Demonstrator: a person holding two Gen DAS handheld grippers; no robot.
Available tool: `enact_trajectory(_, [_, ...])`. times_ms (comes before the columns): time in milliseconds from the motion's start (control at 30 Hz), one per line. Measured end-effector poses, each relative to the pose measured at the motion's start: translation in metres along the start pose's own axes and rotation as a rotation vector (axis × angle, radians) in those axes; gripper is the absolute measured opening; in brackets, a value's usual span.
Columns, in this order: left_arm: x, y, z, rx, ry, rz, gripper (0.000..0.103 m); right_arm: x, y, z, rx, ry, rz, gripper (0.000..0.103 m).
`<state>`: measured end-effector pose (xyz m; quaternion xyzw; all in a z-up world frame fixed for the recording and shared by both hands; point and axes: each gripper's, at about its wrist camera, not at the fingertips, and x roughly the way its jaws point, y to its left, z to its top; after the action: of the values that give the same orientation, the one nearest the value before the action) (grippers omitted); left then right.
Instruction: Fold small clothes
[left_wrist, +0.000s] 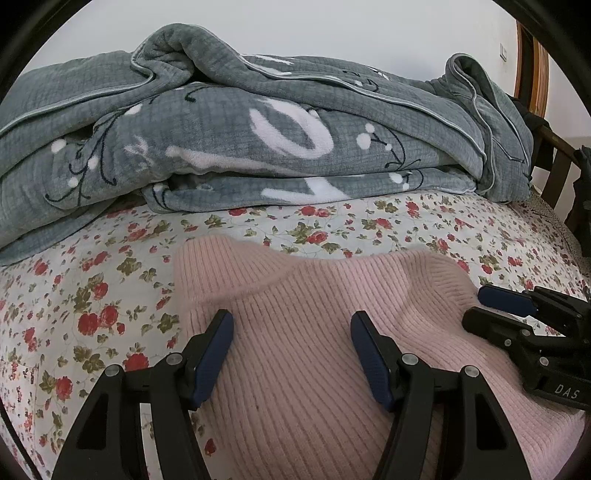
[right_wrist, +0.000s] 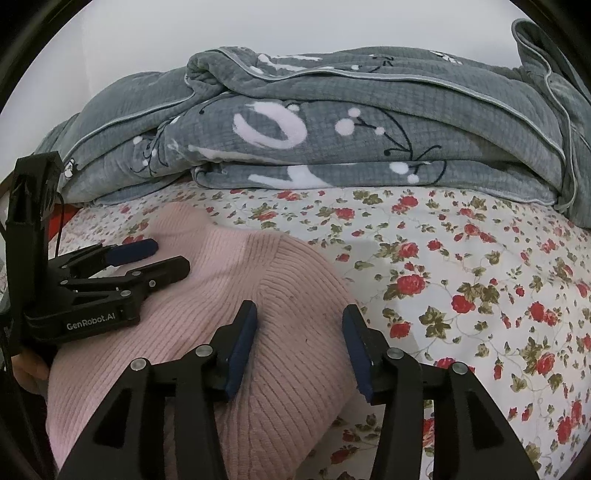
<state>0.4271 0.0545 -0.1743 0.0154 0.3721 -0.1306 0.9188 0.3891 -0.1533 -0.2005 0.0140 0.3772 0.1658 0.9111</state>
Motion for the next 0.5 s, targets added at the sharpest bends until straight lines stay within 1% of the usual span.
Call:
enact_trajectory(133, [0.0008, 0.0022, -0.0009, -0.009, 0.003, -0.011, 0.064, 0.0003, -0.0001, 0.0000, 0.005, 0.002, 0.000, 0.050])
enact_trajectory(500, [0.0014, 0.0021, -0.0013, -0.011, 0.003, -0.013, 0.064, 0.0006, 0.0004, 0.0001, 0.003, -0.001, -0.004, 0.050])
